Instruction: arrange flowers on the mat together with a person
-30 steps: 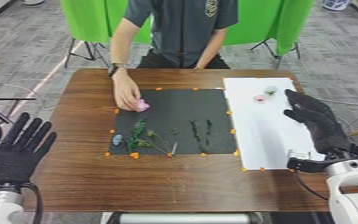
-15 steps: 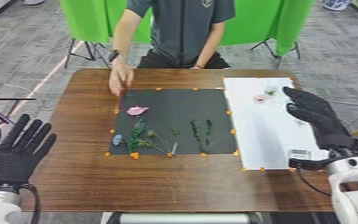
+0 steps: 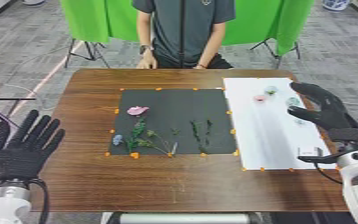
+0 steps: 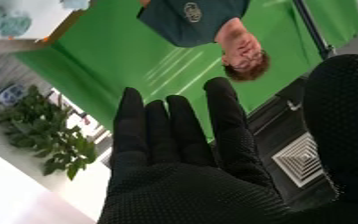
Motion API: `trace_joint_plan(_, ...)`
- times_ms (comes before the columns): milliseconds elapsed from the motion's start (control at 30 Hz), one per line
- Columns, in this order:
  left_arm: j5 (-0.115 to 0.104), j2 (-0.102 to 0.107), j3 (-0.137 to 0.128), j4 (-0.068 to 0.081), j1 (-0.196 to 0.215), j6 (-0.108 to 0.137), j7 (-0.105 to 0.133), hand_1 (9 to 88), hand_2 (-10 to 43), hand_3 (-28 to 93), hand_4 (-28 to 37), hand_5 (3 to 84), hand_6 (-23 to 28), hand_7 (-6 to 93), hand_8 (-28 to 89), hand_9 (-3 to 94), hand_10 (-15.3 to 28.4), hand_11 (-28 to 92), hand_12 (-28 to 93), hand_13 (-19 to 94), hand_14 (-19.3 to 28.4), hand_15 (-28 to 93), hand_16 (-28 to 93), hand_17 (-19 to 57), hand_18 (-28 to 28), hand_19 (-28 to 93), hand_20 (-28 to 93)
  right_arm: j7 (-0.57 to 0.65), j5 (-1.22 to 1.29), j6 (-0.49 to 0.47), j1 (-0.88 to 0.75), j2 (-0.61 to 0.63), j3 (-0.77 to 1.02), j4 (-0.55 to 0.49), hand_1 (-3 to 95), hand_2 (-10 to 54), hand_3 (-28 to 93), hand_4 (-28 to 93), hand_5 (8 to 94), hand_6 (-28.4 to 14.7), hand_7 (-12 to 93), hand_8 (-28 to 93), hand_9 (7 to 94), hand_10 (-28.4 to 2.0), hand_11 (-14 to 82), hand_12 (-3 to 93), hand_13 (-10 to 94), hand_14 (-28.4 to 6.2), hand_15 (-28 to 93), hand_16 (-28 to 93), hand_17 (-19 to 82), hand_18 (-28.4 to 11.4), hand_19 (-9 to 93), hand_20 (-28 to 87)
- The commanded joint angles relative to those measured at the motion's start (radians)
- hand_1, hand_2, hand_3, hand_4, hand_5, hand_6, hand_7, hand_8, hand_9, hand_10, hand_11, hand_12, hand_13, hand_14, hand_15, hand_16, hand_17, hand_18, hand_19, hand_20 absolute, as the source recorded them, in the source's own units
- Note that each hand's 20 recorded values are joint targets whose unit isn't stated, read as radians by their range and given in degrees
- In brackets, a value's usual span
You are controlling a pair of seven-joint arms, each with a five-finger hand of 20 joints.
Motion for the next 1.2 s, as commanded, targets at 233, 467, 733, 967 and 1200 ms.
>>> trace_joint_plan(233,0.022,-0.021,0.02,0.012,-0.011,-0.012,-0.019,22.3,13.4,71,-28.3,42.1,7.8,10.4,-10,37.5,15.9,19,8,29,15.5,27,-5,-5.8,14.1,30,12,0.263,-0.406,0.016,0.067,0.113,-0.068,0.097,30.4,-7.3,80,-25,32.6,-4.6,16,-11,26.5,-15.2,3.8,12.5,20,-8.2,14,0,14,-7.0,29,1)
trace_joint_plan(467,0.008,-0.02,0.018,0.008,-0.011,0.013,-0.016,22.4,13.1,72,-28.3,42.1,7.8,10.7,-10,37.4,15.9,19,9,29,16.0,28,-5,-5.8,14.0,30,12,0.3,-0.423,0.016,0.118,0.173,-0.121,0.199,37.7,-9.4,82,-28,35.3,-3.6,20,-13,32.3,-11.4,9.8,9.6,27,-5.9,22,-7,19,-8.5,39,0)
trace_joint_plan(733,0.011,-0.017,0.021,0.005,-0.003,0.005,-0.015,23.0,12.9,71,-28.3,42.5,8.0,10.9,-10,37.7,16.2,20,9,29,16.3,29,-5,-5.9,14.2,31,13,0.346,-0.433,-0.009,0.191,0.209,-0.205,0.311,43.3,-9.5,81,-28,40.2,-1.4,24,-16,38.3,-9.4,12.9,8.2,33,-4.6,23,-7,22,-9.1,45,0)
trace_joint_plan(967,0.016,-0.018,0.033,0.006,-0.008,-0.006,-0.015,22.9,13.0,71,-28.3,42.5,8.0,10.9,-10,37.6,16.1,20,9,29,16.3,29,-5,-6.0,14.2,31,12,0.332,-0.408,-0.035,0.24,0.212,-0.268,0.341,45.9,-9.5,81,-28,39.6,-1.4,24,-17,38.8,-9.3,13.2,8.1,35,-4.4,24,-6,23,-9.4,47,0)
trace_joint_plan(1200,0.002,-0.011,0.063,0.014,-0.028,-0.015,-0.026,23.2,13.0,71,-28.3,42.3,7.9,11.0,-10,37.2,16.1,19,9,29,16.2,29,-5,-6.0,14.2,31,12,0.348,-0.406,-0.086,0.283,0.201,-0.33,0.367,52.0,-9.5,76,-28,47.0,0.0,25,-16,50.6,-8.5,15.1,10.7,51,-4.1,25,2,35,-8.2,53,2)
